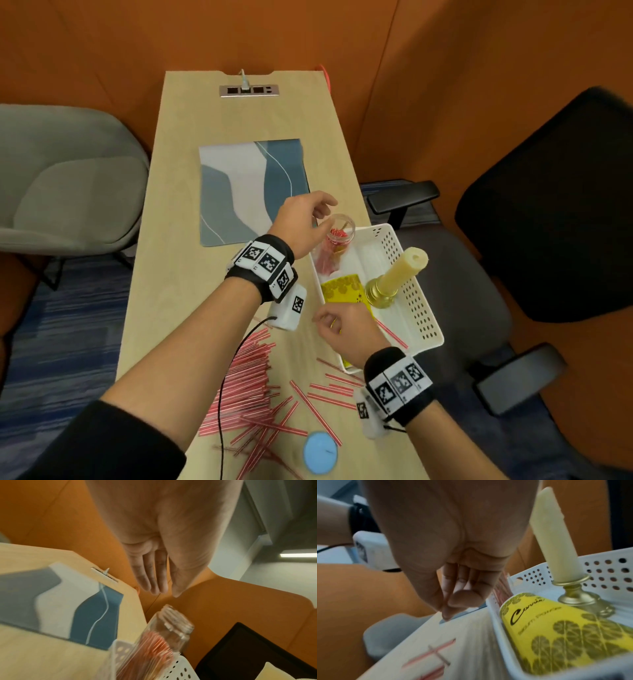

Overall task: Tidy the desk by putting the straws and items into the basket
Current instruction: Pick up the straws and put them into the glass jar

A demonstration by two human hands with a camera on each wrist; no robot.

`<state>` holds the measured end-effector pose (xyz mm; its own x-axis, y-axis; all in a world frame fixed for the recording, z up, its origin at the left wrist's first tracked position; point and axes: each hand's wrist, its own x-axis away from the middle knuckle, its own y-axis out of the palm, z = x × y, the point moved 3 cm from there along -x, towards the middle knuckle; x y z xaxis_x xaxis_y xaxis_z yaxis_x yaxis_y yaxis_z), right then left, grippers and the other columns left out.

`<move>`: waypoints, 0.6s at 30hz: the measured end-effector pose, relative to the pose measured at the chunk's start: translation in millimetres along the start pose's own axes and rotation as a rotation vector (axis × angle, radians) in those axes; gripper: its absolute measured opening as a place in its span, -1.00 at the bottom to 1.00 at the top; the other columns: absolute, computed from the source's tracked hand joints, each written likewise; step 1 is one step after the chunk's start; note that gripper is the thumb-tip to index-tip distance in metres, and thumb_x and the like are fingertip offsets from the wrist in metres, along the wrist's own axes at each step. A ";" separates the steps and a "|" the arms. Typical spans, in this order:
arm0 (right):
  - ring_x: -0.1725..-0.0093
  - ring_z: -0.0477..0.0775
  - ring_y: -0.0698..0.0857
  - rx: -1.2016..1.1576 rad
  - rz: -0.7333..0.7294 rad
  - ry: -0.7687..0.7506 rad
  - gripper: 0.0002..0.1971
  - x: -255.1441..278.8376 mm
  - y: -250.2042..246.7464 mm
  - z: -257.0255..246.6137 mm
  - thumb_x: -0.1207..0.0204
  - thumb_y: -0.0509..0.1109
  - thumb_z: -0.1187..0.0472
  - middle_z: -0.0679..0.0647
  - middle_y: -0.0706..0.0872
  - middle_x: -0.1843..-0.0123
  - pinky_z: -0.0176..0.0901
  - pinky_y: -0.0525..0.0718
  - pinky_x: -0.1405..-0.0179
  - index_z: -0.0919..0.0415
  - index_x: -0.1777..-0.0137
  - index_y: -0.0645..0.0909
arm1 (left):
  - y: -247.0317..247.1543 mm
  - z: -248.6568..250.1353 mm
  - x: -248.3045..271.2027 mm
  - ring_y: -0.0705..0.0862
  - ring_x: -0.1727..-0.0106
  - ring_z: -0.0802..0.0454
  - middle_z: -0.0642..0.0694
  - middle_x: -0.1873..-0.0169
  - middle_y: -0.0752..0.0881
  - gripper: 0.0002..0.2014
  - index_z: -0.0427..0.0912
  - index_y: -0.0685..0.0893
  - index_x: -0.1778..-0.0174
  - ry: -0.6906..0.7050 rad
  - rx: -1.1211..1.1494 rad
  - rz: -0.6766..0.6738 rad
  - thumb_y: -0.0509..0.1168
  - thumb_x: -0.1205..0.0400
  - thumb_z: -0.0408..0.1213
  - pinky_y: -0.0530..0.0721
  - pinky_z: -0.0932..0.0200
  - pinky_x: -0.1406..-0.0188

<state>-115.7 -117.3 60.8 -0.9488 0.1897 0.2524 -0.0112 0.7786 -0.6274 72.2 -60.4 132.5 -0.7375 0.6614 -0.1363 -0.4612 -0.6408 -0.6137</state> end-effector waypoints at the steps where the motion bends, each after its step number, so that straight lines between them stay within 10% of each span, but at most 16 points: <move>1: 0.41 -0.19 0.58 0.028 -0.060 -0.001 -0.84 3.7 11.6 -0.9 -0.51 0.39 0.26 -0.06 0.71 0.30 -0.43 0.54 0.31 0.05 0.02 0.77 | 0.2 -8.5 6.6 0.72 0.06 0.10 0.02 0.11 0.74 -0.70 -0.07 0.70 -0.20 -0.026 -0.024 -0.002 0.45 -0.55 -0.29 0.72 0.10 -0.11; 10: -0.17 0.15 0.68 0.568 -0.446 0.145 -0.57 21.2 94.7 7.1 -0.41 0.60 -0.03 0.10 0.65 -0.16 -0.09 0.63 -0.15 0.13 -0.20 0.65 | -18.7 -111.5 140.7 0.70 0.12 0.01 0.02 0.19 0.72 -0.82 -0.05 0.77 -0.02 -0.454 -0.180 -0.127 0.45 -0.52 -0.33 0.69 0.12 -0.02; 18: -0.15 0.23 0.73 0.720 -0.374 0.162 -0.73 37.6 121.9 5.4 -0.55 0.37 0.35 0.20 0.72 -0.16 -0.03 0.73 -0.12 0.19 -0.23 0.65 | -7.7 -156.9 251.2 0.67 0.03 0.02 -0.03 0.06 0.70 -0.75 0.01 0.79 0.00 -0.552 -0.325 -0.308 0.59 -0.43 -0.13 0.60 0.20 0.03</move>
<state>-154.5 -18.5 -10.2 -0.7856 0.1205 0.6069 -0.5691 0.2441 -0.7852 -32.2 171.8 -19.0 -0.7794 0.4444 0.4417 -0.5818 -0.2514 -0.7735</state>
